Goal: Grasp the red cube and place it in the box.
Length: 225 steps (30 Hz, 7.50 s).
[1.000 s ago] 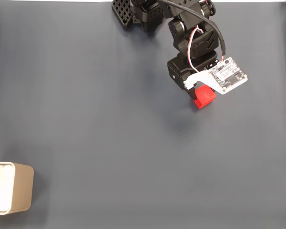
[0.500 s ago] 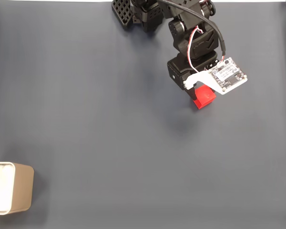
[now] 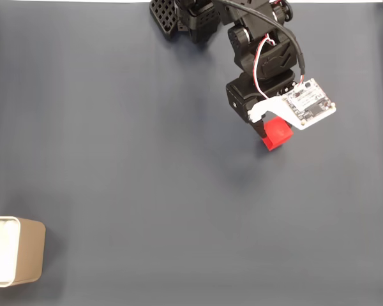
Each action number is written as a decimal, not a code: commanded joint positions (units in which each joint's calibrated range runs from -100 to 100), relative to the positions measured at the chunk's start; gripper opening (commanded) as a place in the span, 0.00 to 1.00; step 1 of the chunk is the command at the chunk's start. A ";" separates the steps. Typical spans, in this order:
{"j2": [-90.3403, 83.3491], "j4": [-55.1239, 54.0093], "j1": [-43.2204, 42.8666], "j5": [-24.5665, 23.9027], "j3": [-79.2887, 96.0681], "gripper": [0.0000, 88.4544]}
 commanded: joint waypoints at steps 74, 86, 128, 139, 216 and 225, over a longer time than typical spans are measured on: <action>34.34 14.45 39.19 -1.27 -75.46 0.03; 41.70 14.37 44.73 -1.32 -85.41 0.03; 66.57 13.47 56.59 -1.27 -114.52 0.04; 69.09 12.73 57.80 -1.07 -116.98 0.03; 68.39 15.19 58.65 -2.00 -119.35 0.66; 68.31 15.19 58.79 -2.30 -119.35 0.66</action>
